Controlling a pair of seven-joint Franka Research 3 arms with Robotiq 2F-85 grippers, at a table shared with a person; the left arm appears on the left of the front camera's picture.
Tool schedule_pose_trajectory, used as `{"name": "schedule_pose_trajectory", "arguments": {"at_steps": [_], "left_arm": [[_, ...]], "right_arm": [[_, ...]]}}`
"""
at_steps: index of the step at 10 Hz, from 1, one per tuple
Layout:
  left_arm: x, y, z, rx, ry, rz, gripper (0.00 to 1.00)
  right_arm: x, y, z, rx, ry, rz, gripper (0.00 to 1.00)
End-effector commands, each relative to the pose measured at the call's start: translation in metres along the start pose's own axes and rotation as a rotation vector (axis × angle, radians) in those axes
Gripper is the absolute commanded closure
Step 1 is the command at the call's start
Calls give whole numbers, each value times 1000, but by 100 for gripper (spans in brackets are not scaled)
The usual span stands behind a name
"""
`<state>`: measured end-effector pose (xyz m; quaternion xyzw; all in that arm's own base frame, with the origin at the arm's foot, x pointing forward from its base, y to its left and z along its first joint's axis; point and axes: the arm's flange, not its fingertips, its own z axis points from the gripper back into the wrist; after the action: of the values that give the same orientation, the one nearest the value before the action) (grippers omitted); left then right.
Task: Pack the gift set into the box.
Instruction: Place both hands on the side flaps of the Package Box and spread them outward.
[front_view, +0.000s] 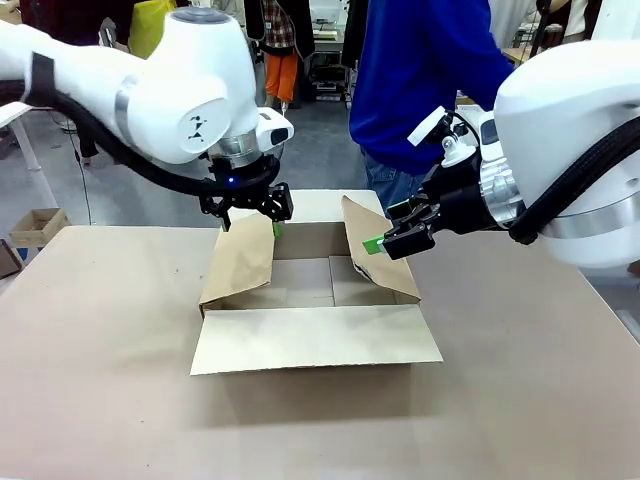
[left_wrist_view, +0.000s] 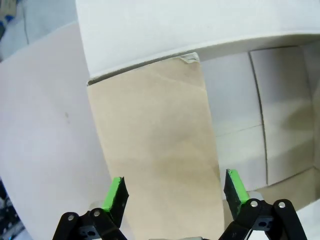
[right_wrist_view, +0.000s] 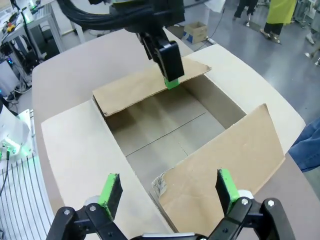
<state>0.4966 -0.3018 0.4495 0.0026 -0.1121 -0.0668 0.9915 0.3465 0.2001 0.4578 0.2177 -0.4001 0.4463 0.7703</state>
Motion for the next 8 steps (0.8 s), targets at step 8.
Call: {"name": "schedule_pose_trajectory", "arguments": {"at_steps": [8], "left_arm": [[14,-19,-30,200,56,222,0]], "right_arm": [[4,0,3,-23,9,-4,0]]}}
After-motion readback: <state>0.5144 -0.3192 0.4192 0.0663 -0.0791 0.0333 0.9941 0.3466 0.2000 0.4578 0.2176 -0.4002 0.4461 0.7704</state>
